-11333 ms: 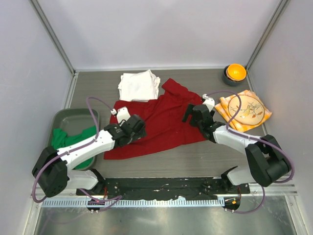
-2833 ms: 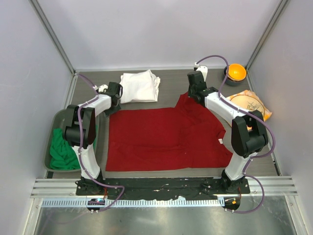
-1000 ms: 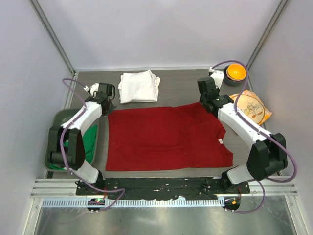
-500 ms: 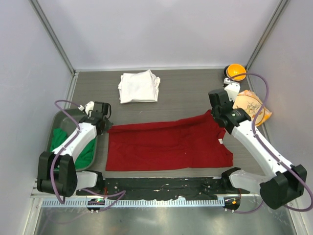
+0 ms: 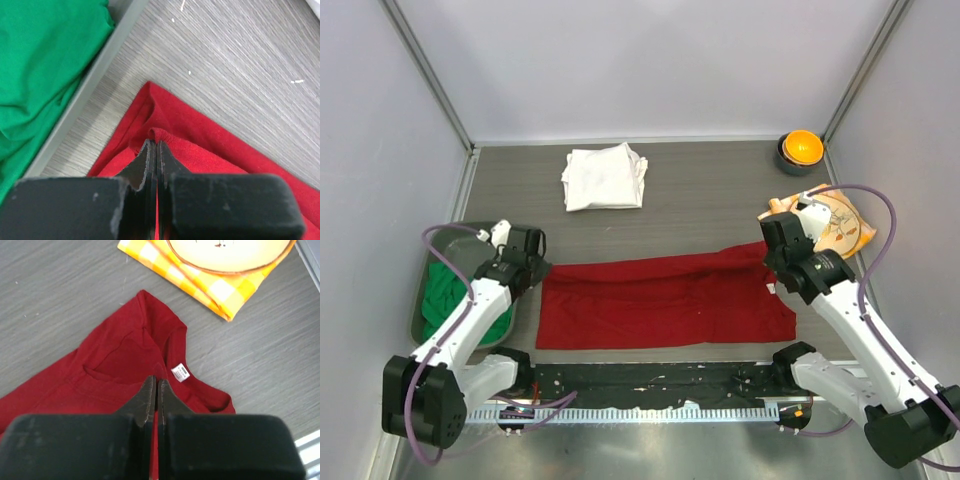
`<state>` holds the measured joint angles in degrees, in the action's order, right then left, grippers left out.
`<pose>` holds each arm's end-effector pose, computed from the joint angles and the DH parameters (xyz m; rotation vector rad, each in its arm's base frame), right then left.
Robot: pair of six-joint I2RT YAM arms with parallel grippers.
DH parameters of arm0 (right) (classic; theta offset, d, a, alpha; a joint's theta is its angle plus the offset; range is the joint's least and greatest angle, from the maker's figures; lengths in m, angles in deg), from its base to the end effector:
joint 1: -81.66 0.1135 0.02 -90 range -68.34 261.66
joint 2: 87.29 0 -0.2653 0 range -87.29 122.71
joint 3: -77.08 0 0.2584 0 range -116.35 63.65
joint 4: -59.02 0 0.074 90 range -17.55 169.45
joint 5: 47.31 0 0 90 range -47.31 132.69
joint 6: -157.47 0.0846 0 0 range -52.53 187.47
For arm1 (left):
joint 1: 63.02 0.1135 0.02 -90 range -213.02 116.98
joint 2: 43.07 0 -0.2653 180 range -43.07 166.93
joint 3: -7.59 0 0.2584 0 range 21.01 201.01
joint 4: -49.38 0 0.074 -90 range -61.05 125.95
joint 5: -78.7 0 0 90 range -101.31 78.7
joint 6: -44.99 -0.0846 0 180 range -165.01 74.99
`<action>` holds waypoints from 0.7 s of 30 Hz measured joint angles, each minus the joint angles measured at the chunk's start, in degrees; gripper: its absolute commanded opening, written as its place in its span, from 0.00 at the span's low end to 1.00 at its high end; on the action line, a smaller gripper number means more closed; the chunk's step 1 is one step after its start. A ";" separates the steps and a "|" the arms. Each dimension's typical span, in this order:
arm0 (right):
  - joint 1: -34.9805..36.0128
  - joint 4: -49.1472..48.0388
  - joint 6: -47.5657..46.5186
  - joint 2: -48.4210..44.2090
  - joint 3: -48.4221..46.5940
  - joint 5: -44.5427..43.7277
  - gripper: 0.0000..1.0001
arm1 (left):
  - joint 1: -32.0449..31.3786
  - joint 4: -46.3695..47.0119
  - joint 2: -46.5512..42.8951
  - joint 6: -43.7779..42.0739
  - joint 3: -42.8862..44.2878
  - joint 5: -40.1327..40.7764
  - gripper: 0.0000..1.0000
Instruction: Fold and stack the t-shirts
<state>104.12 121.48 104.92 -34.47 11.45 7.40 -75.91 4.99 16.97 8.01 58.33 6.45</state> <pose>0.2074 0.0329 0.2731 0.5505 2.1819 -0.2059 0.2339 -0.0271 0.1770 -0.9568 2.2545 -0.1158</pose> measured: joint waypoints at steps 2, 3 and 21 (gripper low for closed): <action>0.00 1.53 0.90 -1.20 0.87 0.57 0.01 | -1.60 -0.98 -0.76 0.96 0.00 0.22 0.00; 0.00 2.36 1.49 -1.79 1.20 0.90 0.01 | -2.60 -1.51 -0.96 1.51 0.00 0.35 0.00; 1.55 15.85 9.46 -6.80 1.11 7.69 0.87 | -8.44 -14.36 -14.56 10.97 -3.89 2.14 1.00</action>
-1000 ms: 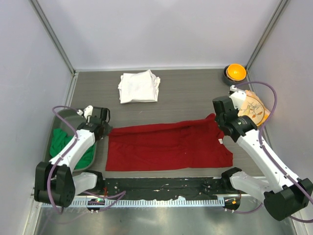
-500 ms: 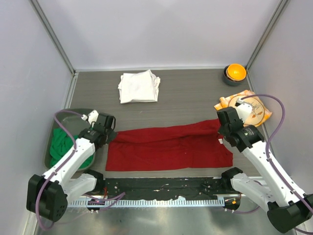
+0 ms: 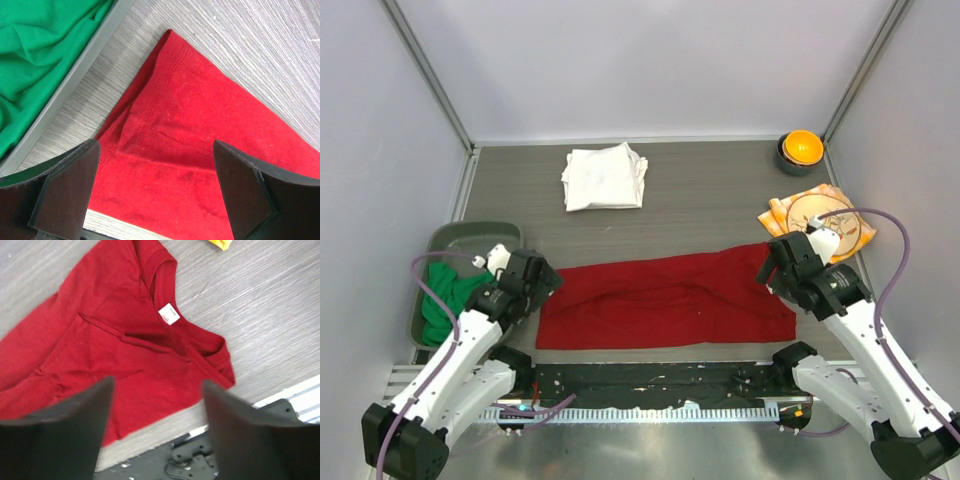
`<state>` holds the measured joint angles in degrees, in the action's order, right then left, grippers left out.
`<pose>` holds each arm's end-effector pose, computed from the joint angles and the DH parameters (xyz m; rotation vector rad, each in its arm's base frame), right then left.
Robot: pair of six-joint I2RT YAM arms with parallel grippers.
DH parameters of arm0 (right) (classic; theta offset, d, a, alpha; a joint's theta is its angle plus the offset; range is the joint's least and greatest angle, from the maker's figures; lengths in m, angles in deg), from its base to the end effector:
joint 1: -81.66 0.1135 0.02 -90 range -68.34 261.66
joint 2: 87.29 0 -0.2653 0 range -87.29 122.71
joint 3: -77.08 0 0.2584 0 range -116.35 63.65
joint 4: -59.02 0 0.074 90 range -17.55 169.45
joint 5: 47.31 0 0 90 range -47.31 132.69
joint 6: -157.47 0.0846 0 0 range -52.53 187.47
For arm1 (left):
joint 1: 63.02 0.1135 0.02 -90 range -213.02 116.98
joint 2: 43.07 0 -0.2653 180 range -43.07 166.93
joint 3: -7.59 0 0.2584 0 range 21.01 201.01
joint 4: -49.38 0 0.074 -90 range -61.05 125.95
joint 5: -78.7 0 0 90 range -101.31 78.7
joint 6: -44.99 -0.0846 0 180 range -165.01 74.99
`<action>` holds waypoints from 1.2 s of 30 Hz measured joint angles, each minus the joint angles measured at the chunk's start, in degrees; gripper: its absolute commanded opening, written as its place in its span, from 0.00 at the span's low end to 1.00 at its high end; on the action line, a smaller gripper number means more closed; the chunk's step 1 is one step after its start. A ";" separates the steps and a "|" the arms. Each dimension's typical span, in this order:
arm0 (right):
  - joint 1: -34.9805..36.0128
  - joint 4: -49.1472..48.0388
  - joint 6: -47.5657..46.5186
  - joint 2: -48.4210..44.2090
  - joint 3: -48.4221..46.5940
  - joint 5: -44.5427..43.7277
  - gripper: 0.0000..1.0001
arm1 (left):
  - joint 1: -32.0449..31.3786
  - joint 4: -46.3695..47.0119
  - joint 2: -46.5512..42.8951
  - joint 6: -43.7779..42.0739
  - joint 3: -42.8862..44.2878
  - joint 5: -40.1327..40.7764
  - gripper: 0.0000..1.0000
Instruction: Fold and stack the t-shirts
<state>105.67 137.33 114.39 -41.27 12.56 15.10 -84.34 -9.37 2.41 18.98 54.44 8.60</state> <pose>0.1582 0.0276 0.2576 0.6432 2.3603 -0.1061 0.1736 -0.0368 0.1795 -1.0249 2.2726 -0.1724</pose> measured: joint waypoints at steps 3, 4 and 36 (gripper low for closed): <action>0.00 1.95 -0.24 -1.40 -1.49 0.11 0.88 | 0.00 -1.07 -2.21 0.11 0.00 0.00 1.00; 0.00 2.08 -0.42 -1.25 -2.56 0.04 0.88 | 0.00 -1.18 -2.62 0.09 0.07 -0.02 1.00; 0.00 -34.88 -13.60 37.48 -0.96 12.37 0.47 | -0.04 14.29 26.18 -7.69 12.68 -6.03 1.00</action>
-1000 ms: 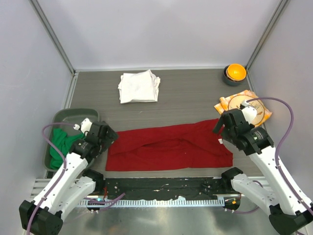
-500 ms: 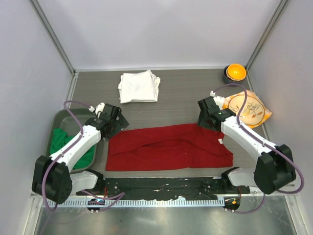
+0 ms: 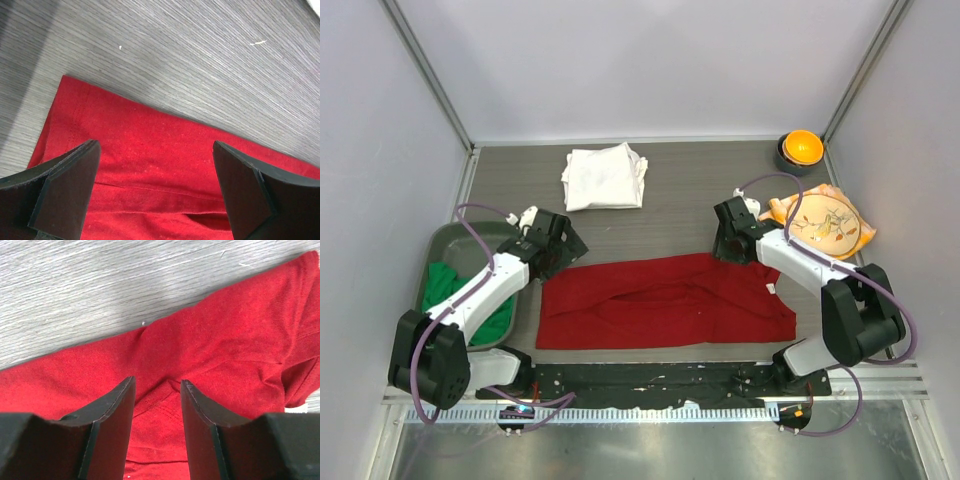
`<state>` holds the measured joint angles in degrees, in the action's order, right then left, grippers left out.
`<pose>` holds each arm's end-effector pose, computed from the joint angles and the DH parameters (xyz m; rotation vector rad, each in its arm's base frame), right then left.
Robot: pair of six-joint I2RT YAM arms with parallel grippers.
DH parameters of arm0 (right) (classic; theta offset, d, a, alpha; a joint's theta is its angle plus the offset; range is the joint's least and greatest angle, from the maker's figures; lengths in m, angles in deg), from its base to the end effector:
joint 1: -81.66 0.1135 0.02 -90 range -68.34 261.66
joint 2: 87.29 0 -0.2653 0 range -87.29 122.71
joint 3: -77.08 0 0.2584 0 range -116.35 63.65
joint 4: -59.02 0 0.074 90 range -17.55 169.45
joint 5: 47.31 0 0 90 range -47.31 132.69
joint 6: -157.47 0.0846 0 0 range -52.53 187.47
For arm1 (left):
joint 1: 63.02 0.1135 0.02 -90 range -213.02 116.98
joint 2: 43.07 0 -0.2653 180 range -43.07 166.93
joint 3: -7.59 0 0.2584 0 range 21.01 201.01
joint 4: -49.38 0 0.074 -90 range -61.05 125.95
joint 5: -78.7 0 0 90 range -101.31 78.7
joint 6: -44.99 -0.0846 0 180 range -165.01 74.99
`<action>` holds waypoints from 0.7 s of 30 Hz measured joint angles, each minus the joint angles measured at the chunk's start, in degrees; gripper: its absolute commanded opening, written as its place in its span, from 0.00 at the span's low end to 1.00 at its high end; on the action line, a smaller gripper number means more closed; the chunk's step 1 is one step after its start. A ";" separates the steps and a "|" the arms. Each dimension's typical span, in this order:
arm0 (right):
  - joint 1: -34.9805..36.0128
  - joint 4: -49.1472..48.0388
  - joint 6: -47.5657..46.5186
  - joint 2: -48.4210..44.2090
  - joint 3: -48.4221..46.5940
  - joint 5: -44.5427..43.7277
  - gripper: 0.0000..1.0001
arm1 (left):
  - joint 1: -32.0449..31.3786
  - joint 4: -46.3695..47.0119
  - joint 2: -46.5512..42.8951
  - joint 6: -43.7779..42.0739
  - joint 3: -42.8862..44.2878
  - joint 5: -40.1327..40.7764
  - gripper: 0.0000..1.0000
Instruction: Fold and stack the t-shirts
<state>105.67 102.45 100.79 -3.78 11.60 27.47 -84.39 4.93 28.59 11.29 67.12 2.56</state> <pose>0.2923 0.1059 0.1604 0.2969 2.5653 0.0123 0.2636 -0.0814 0.1807 -0.8475 2.3860 -0.2368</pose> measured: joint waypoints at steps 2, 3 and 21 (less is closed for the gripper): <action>0.00 -0.61 0.00 0.66 0.20 0.48 0.46 | 0.00 0.39 0.00 -0.02 -0.17 0.00 1.00; 0.00 -0.96 0.00 0.98 0.33 0.76 0.46 | 0.00 0.52 0.00 -0.02 -0.28 0.00 1.00; 0.31 -3.72 0.02 2.84 2.60 2.60 0.32 | 0.00 1.51 0.13 -0.26 -2.10 0.02 1.00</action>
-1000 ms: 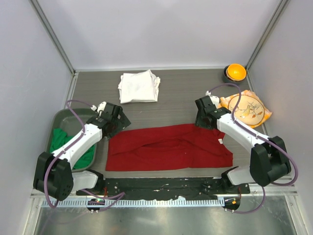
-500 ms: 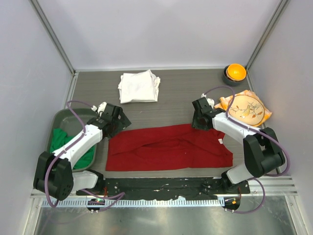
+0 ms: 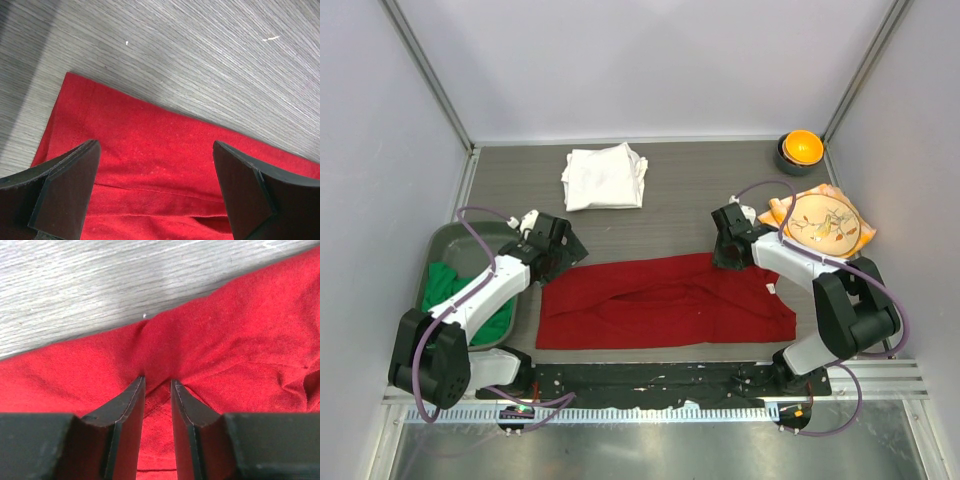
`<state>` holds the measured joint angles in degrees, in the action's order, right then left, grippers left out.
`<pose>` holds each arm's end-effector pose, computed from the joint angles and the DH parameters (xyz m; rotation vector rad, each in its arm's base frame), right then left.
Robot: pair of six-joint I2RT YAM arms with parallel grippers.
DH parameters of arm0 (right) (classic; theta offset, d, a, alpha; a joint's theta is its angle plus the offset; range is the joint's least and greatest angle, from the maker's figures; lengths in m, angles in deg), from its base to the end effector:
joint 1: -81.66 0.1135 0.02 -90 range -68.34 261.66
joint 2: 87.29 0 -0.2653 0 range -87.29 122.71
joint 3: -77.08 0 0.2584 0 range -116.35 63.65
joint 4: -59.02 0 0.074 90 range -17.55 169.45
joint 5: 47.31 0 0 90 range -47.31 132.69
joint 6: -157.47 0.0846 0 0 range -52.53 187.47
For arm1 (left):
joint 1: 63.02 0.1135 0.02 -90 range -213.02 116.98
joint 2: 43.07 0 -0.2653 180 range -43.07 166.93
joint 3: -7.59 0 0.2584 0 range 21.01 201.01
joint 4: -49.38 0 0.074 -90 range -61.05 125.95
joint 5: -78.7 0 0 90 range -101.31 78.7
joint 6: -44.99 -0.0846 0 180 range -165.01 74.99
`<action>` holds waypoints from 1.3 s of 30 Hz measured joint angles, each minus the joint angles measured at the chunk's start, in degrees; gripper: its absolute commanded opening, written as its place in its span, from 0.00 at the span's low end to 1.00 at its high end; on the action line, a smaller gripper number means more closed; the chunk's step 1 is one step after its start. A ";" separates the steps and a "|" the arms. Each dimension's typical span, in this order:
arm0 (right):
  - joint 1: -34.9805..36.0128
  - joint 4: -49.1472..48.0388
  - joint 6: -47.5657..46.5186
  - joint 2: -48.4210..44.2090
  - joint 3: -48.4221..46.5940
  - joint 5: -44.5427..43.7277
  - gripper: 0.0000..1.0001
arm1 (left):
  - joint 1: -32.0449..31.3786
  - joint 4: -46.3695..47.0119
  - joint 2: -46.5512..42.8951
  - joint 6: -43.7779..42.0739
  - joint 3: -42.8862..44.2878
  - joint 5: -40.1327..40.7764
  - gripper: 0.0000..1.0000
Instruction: Fold and stack the t-shirts
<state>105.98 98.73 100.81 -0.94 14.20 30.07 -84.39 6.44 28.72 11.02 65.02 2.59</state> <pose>0.2908 0.1111 0.1356 0.2757 2.6141 0.0476 0.2605 -0.0801 0.1700 -0.8434 2.3980 -0.2245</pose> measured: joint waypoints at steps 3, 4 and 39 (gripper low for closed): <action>0.00 -0.15 -0.02 0.00 0.76 0.04 0.31 | 0.00 0.09 0.00 0.00 -0.02 -0.02 1.00; 0.00 -0.17 -0.02 0.00 1.05 0.11 0.31 | 0.00 0.17 0.00 0.00 -0.09 0.00 1.00; 18.75 10.23 4.22 -13.53 1.46 -6.05 0.01 | 0.00 0.57 -3.19 0.57 -3.82 -0.50 1.00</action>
<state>124.73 108.96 105.03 -14.47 15.67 24.02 -84.39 7.00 25.53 11.59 61.20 2.08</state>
